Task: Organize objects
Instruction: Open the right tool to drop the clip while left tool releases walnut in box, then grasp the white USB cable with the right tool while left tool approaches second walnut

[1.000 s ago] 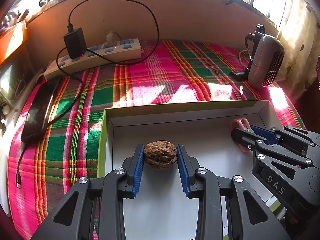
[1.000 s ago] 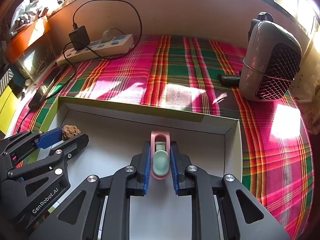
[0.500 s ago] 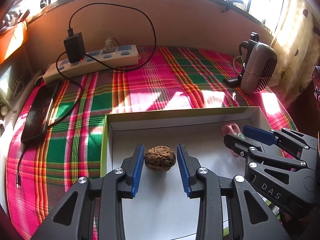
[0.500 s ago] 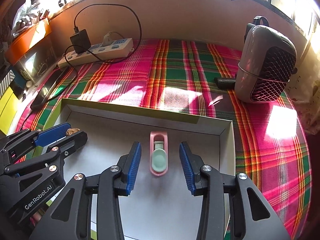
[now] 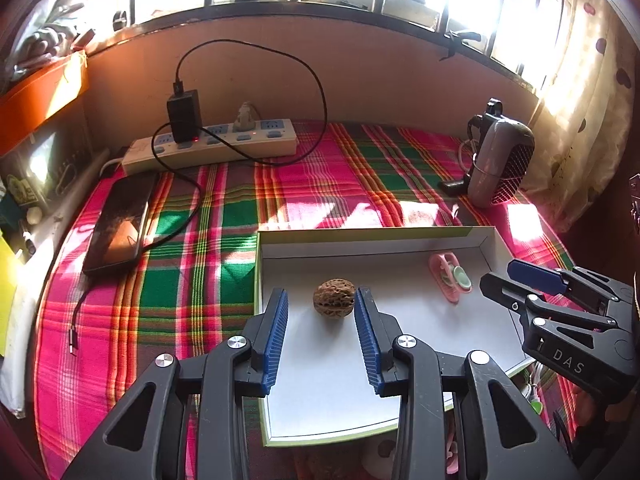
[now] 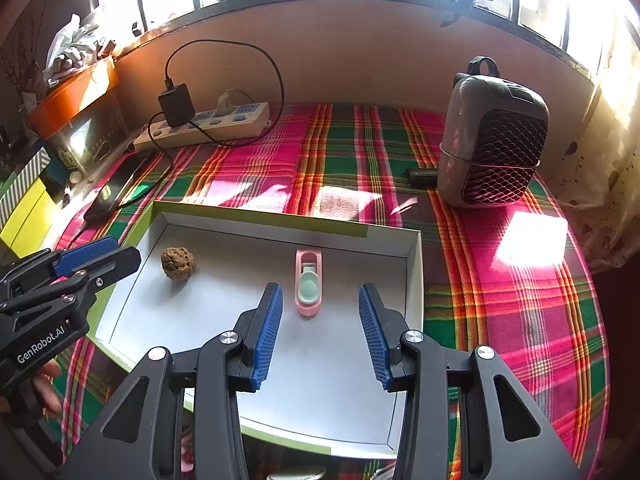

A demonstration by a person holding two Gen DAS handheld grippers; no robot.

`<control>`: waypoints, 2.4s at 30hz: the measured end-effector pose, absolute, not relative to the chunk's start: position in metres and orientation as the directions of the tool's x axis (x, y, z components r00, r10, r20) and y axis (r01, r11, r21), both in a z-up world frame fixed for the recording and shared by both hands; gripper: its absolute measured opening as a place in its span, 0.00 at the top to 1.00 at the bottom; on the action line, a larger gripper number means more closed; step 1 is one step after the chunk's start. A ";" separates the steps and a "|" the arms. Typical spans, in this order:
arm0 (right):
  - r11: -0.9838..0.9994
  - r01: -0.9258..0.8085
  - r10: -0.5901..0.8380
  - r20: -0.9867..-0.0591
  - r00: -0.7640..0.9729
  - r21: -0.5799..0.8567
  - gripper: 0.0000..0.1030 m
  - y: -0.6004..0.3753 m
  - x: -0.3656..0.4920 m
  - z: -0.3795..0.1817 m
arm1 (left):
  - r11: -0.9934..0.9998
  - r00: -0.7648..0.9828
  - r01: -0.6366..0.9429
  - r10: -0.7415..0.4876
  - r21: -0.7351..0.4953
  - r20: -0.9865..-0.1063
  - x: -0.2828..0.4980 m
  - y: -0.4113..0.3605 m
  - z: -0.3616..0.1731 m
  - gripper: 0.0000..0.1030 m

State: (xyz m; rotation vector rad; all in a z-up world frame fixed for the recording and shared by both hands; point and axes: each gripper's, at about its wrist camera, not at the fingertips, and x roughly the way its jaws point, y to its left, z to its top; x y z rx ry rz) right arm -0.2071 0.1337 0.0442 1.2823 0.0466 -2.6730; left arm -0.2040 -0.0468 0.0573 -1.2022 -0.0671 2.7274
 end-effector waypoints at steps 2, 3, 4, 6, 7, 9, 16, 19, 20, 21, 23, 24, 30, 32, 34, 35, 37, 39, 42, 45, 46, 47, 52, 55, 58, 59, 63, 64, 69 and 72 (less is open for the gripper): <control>-0.984 0.169 -0.148 -0.769 -0.622 0.053 0.60 0.137 -0.200 0.048 | -0.987 -0.670 -0.125 0.159 -0.100 -0.725 -0.196 -0.051 0.060 0.68; -0.985 0.166 -0.146 -0.765 -0.627 0.053 0.60 0.139 -0.196 0.049 | -0.987 -0.674 -0.124 0.158 -0.101 -0.722 -0.192 -0.054 0.061 0.68; -0.985 0.165 -0.147 -0.761 -0.632 0.052 0.60 0.142 -0.192 0.051 | -0.988 -0.676 -0.122 0.156 -0.099 -0.720 -0.188 -0.057 0.062 0.68; -0.985 0.163 -0.144 -0.754 -0.641 0.049 0.60 0.146 -0.184 0.054 | -0.988 -0.683 -0.117 0.151 -0.098 -0.715 -0.179 -0.062 0.064 0.68; -0.986 0.161 -0.141 -0.750 -0.646 0.047 0.60 0.148 -0.180 0.055 | -0.989 -0.685 -0.112 0.147 -0.095 -0.714 -0.175 -0.065 0.065 0.68; -0.985 0.164 -0.147 -0.743 -0.654 0.051 0.60 0.154 -0.171 0.057 | -0.990 -0.689 -0.107 0.143 -0.096 -0.710 -0.166 -0.069 0.065 0.68; -0.986 0.162 -0.144 -0.733 -0.665 0.047 0.60 0.173 -0.140 0.055 | -0.984 -0.676 -0.105 0.177 -0.145 -0.715 -0.142 -0.082 0.058 0.68; -0.986 0.159 -0.142 -0.725 -0.674 0.045 0.60 0.183 -0.125 0.053 | -0.980 -0.664 -0.104 0.196 -0.171 -0.722 -0.133 -0.085 0.051 0.68; -0.987 0.154 -0.139 -0.722 -0.677 0.046 0.60 0.187 -0.120 0.052 | -0.979 -0.658 -0.101 0.200 -0.178 -0.726 -0.131 -0.086 0.048 0.68; -0.988 0.146 -0.137 -0.722 -0.679 0.050 0.60 0.191 -0.115 0.051 | -0.977 -0.652 -0.100 0.207 -0.188 -0.729 -0.129 -0.087 0.045 0.68; -0.990 0.122 -0.134 -0.726 -0.675 0.069 0.60 0.200 -0.108 0.046 | -0.976 -0.643 -0.085 0.209 -0.203 -0.736 -0.126 -0.089 0.039 0.68; -0.991 0.112 -0.134 -0.729 -0.671 0.079 0.60 0.202 -0.104 0.043 | -0.975 -0.640 -0.085 0.212 -0.206 -0.739 -0.124 -0.088 0.036 0.68; -0.988 0.106 -0.153 -0.752 -0.641 0.111 0.60 0.199 -0.099 0.027 | -0.970 -0.612 -0.090 0.232 -0.225 -0.756 -0.118 -0.084 0.022 0.67; -0.988 0.115 -0.152 -0.759 -0.633 0.101 0.60 0.194 -0.099 0.023 | -0.969 -0.608 -0.094 0.238 -0.228 -0.757 -0.117 -0.083 0.022 0.67; -0.989 0.117 -0.144 -0.766 -0.626 0.091 0.60 0.192 -0.099 0.020 | -0.969 -0.607 -0.092 0.238 -0.230 -0.758 -0.116 -0.083 0.021 0.67; -0.989 0.113 -0.142 -0.770 -0.623 0.090 0.60 0.192 -0.099 0.018 | -0.969 -0.607 -0.088 0.237 -0.232 -0.759 -0.115 -0.083 0.021 0.67; -0.991 0.103 -0.133 -0.776 -0.617 0.088 0.59 0.192 -0.100 0.015 | -0.969 -0.607 -0.083 0.235 -0.234 -0.759 -0.115 -0.084 0.020 0.67; -0.992 0.096 -0.126 -0.782 -0.611 0.085 0.59 0.192 -0.101 0.012 | -0.968 -0.603 -0.082 0.238 -0.238 -0.762 -0.115 -0.083 0.019 0.67; -0.990 0.103 -0.137 -0.792 -0.595 0.094 0.50 0.189 -0.103 0.008 | -0.967 -0.597 -0.089 0.242 -0.237 -0.765 -0.116 -0.081 0.017 0.67; -0.989 0.114 -0.139 -0.798 -0.586 0.089 0.49 0.186 -0.103 0.005 | -0.967 -0.594 -0.092 0.246 -0.239 -0.766 -0.116 -0.080 0.017 0.67; -0.990 0.113 -0.132 -0.801 -0.583 0.082 0.49 0.186 -0.102 0.004 | -0.967 -0.593 -0.093 0.246 -0.239 -0.767 -0.116 -0.079 0.017 0.67; -0.992 0.108 -0.118 -0.803 -0.584 0.067 0.49 0.185 -0.102 0.004 | -0.967 -0.591 -0.093 0.247 -0.239 -0.768 -0.117 -0.079 0.017 0.67; -0.997 0.077 -0.056 -0.807 -0.587 0.013 0.49 0.189 -0.101 0.002 | -0.965 -0.585 -0.103 0.255 -0.241 -0.770 -0.119 -0.075 0.016 0.67; -0.998 0.064 -0.035 -0.811 -0.584 -0.003 0.49 0.195 -0.101 0.000 | -0.963 -0.582 -0.108 0.262 -0.246 -0.770 -0.120 -0.073 0.015 0.67; -0.998 0.046 0.002 -0.805 -0.594 -0.037 0.49 0.200 -0.099 0.001 | -0.963 -0.578 -0.114 0.265 -0.245 -0.772 -0.121 -0.070 0.015 0.66; -0.998 0.042 0.005 -0.805 -0.593 -0.037 0.49 0.202 -0.100 0.001 | -0.964 -0.577 -0.114 0.262 -0.241 -0.774 -0.122 -0.069 0.014 0.66; -0.999 0.046 -0.003 -0.805 -0.594 -0.030 0.49 0.204 -0.101 0.001 | -0.965 -0.575 -0.117 0.258 -0.234 -0.776 -0.125 -0.065 0.013 0.66; -0.998 0.053 -0.006 -0.803 -0.595 -0.031 0.49 0.203 -0.102 0.001 | -0.966 -0.574 -0.116 0.254 -0.230 -0.778 -0.126 -0.064 0.013 0.66; -0.995 0.094 -0.030 -0.799 -0.601 -0.034 0.49 0.194 -0.104 0.001 | -0.968 -0.570 -0.111 0.246 -0.223 -0.784 -0.130 -0.060 0.011 0.65; -0.995 0.098 -0.037 -0.795 -0.605 -0.028 0.49 0.193 -0.106 0.000 | -0.972 -0.562 -0.106 0.232 -0.209 -0.794 -0.132 -0.057 0.007 0.65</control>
